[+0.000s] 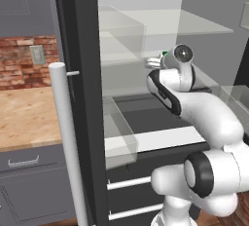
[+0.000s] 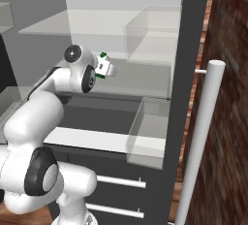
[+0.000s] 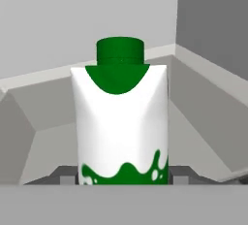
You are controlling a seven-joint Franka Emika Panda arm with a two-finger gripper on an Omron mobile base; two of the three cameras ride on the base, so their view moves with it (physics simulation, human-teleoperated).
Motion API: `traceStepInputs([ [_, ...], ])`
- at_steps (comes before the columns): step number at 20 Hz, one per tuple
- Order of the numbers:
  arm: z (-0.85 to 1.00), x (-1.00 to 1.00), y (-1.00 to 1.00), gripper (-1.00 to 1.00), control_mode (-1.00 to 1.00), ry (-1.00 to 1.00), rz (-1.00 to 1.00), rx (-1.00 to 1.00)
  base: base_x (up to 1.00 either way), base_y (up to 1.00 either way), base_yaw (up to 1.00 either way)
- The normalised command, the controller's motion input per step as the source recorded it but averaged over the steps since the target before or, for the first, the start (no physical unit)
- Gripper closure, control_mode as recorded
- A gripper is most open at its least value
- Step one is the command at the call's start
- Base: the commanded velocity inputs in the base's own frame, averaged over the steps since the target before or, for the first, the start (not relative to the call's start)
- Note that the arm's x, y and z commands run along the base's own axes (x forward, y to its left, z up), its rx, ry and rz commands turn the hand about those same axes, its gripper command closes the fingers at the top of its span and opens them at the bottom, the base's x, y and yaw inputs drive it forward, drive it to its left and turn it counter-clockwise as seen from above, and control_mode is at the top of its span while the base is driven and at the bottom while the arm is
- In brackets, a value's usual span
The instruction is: Take a sugar cube from the saucer and place it inside the coffee. Then, grab milk from the fridge and place it next to the coffee on the counter to sweeten the coffee.
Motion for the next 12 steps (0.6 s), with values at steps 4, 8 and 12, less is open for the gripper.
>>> traceStepInputs([
  [4, 0.58, -1.00, 0.04, 1.00, -1.00, 0.00, 0.02, 0.00, 0.00, 0.00, 0.00],
  [8, 0.25, -1.00, 0.00, 1.00, -1.00, 0.00, 0.09, 0.00, 0.00, 0.00, 0.00],
  [12, 0.04, -1.00, 0.00, 1.00, -1.00, 0.00, 0.11, 0.00, 0.00, 0.00, 0.00],
])
